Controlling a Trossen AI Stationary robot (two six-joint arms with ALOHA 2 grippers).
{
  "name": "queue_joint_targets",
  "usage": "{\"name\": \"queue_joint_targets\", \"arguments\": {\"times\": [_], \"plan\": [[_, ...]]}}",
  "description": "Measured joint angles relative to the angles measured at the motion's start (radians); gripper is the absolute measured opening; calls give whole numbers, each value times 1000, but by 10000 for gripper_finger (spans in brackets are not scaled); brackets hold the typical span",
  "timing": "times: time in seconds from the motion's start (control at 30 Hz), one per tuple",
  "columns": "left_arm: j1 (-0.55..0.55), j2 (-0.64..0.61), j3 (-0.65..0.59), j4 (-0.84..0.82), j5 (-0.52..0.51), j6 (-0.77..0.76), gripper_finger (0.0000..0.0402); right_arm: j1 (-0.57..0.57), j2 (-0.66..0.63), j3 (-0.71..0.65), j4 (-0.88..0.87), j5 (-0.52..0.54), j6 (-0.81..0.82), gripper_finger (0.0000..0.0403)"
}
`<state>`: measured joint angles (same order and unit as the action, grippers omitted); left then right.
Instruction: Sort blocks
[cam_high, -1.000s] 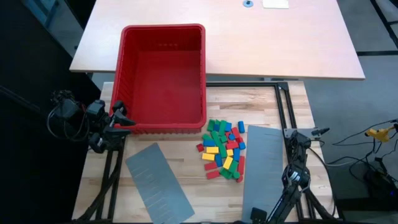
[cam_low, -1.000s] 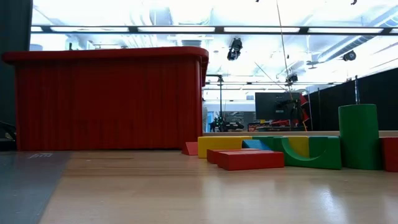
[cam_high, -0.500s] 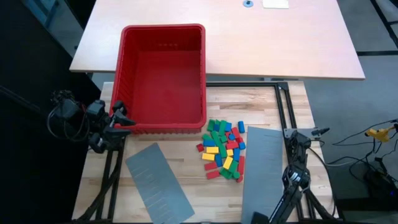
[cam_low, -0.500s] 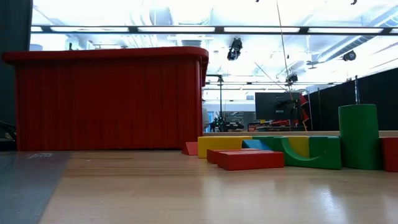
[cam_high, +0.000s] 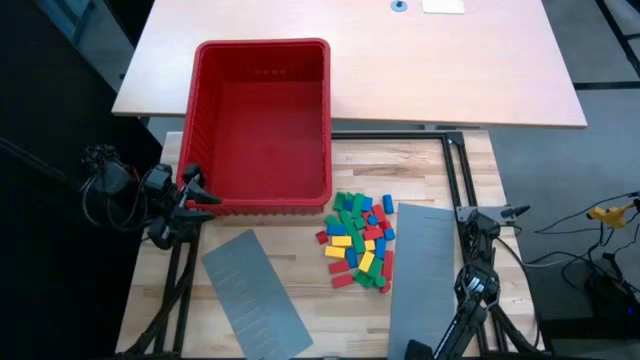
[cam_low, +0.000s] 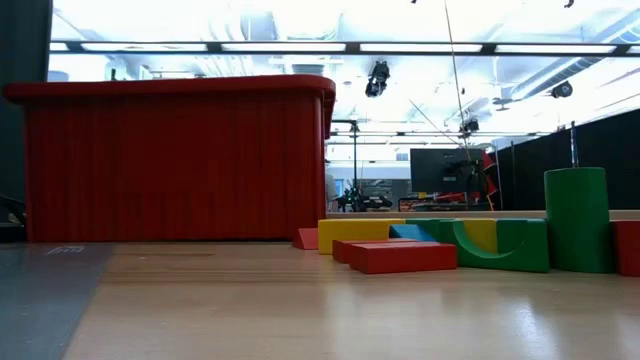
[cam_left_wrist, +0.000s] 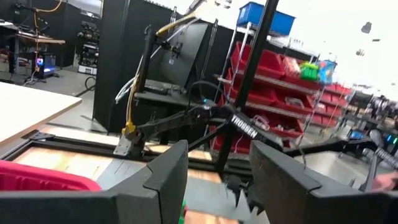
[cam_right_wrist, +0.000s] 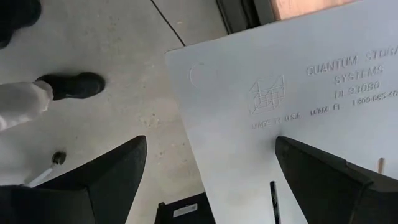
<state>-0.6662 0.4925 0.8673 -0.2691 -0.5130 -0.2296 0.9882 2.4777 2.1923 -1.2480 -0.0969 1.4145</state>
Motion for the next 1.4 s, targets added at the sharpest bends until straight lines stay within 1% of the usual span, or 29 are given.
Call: {"name": "queue_joint_targets", "arguments": {"times": [0.23, 0.4, 0.57, 0.73, 0.9, 1.17, 1.4], "plan": [[0, 8, 0, -19, 0, 7, 172, 18, 7, 0, 39, -12, 53, 344], [0, 12, 0, -20, 0, 7, 172, 38, 8, 0, 74, -17, 74, 344], [0, 17, 0, -23, 0, 7, 169, 52, 22, -1, 82, -22, 59, 344], [0, 29, 0, -24, 0, 7, 176, 53, 36, -1, 80, -33, 20, 344], [0, 41, 0, -23, -1, 7, 180, 54, 42, -1, 24, -35, -17, 343], [0, 55, 0, -3, -2, 3, 177, 42, 25, -6, -69, -21, -46, 343], [0, 54, 0, -1, -3, 3, 183, 34, 22, -6, -94, -26, -99, 343]]}}
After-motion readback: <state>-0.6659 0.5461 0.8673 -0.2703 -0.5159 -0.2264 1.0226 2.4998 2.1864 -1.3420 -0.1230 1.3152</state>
